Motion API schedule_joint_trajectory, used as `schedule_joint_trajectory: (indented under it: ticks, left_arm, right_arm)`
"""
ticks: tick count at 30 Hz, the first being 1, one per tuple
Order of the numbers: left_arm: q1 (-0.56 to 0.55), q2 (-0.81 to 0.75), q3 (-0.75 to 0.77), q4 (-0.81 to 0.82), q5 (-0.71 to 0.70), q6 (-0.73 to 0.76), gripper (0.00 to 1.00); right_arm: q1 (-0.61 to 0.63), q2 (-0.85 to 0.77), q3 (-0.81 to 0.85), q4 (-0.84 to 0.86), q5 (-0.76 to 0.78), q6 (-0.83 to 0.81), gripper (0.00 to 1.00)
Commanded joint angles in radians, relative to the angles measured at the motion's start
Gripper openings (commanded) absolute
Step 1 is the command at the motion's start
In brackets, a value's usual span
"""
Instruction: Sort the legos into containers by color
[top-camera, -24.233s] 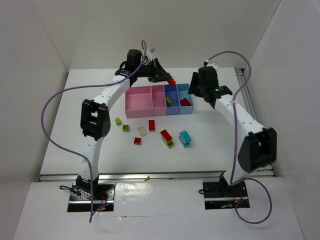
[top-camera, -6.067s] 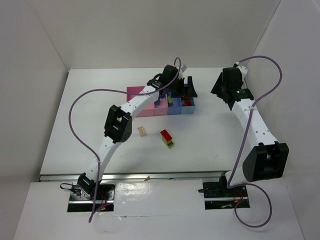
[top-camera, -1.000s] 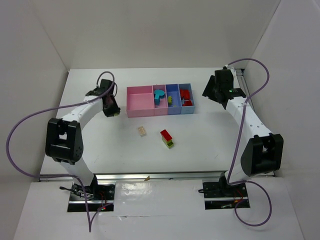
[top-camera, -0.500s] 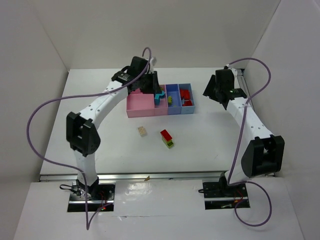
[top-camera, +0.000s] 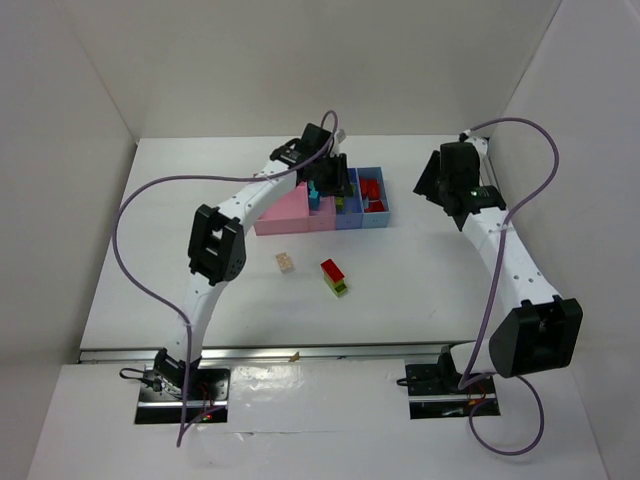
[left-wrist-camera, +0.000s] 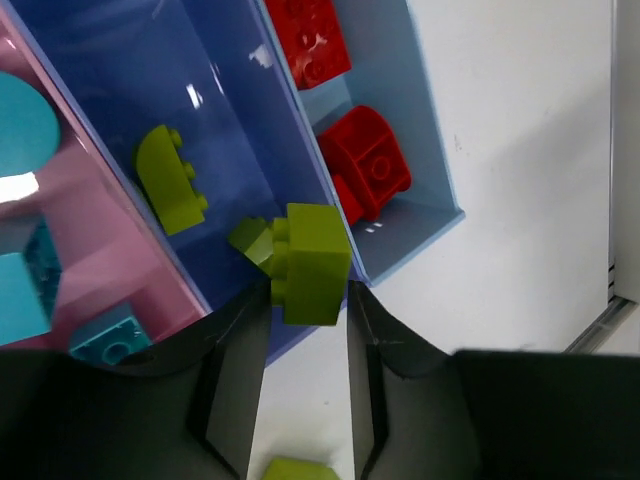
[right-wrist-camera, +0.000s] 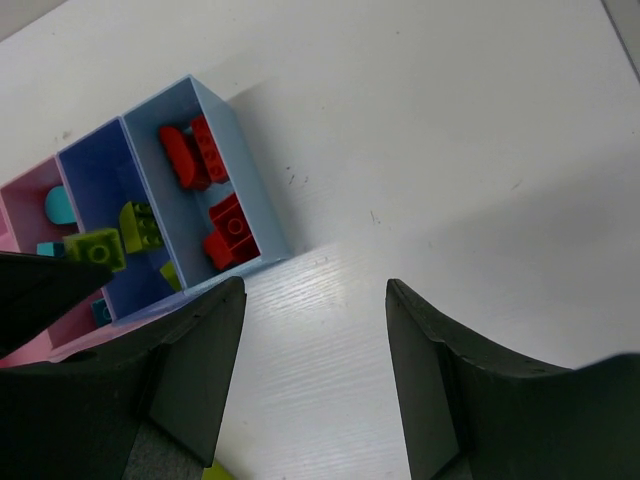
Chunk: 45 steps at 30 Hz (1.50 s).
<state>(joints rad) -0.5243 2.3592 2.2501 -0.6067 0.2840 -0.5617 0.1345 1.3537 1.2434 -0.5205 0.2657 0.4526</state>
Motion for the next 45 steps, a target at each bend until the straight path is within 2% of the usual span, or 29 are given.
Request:
schedule_joint_trajectory:
  ticks: [1,3,6,8,10,12,13,18,19,20,21,24,28,32,37,45]
  left_arm:
    - [-0.009,0.026,0.039,0.048,-0.022,-0.046,0.48]
    - [-0.009,0.035,0.052,0.048,-0.022,-0.046,0.69]
    - [-0.009,0.045,0.063,0.048,-0.022,-0.021,0.84]
    - [-0.009,0.019,0.063,0.048,-0.009,-0.009,0.88]
    - [-0.009,-0.029,0.081,0.000,0.009,-0.009,0.88]
    - [-0.009,-0.096,0.053,-0.030,0.009,0.003,0.83]
    - [-0.020,-0.192,-0.043,-0.030,-0.037,0.016,0.82]
    - [-0.029,-0.461,-0.429,-0.057,-0.273,-0.015,0.73]
    - [-0.029,-0.498,-0.498,-0.057,-0.307,-0.026,0.73]
    - [-0.029,-0.535,-0.633,-0.057,-0.381,-0.064,0.73]
    - [-0.029,-0.598,-0.697,-0.057,-0.408,-0.081,0.75]
    - [-0.029,-0.647,-0.868,-0.045,-0.453,-0.141,0.79]
    - [-0.029,-0.612,-0.899,-0.067,-0.428,-0.182,0.93]
    - [-0.029,-0.534,-0.880,-0.076,-0.407,-0.234,0.93]
    - [-0.017,-0.486,-0.880,-0.088,-0.428,-0.303,0.82]
    - [0.001,-0.430,-0.880,-0.077,-0.439,-0.326,0.74]
  right_arm:
    - [-0.015,-0.033,-0.028,-0.038,0.024,0.001,0.66]
    - [-0.015,-0.042,-0.038,-0.038,0.024,0.001,0.66]
    - [-0.015,-0.021,-0.024,-0.038,0.015,0.001,0.66]
    - [-0.015,-0.012,-0.015,-0.029,0.004,-0.008,0.66]
    - [-0.015,-0.011,-0.015,-0.018,0.004,-0.008,0.66]
    - [-0.015,-0.002,-0.015,-0.018,0.004,-0.008,0.66]
    - [-0.015,-0.002,-0.015,-0.007,0.004,-0.008,0.66]
    - [-0.015,0.028,-0.033,0.028,-0.034,0.001,0.66]
    - [-0.015,0.028,-0.033,0.046,-0.043,0.001,0.66]
    - [-0.015,0.041,-0.033,0.056,-0.066,0.001,0.66]
    - [-0.015,0.054,-0.033,0.065,-0.081,0.011,0.66]
    - [-0.006,0.070,-0.022,0.065,-0.094,0.011,0.66]
    - [0.004,0.079,-0.022,0.076,-0.094,0.011,0.66]
    - [0.013,0.070,-0.022,0.066,-0.085,0.011,0.66]
    - [0.013,0.049,-0.022,0.044,-0.056,0.011,0.66]
    - [0.013,0.039,-0.032,0.034,-0.046,0.001,0.66]
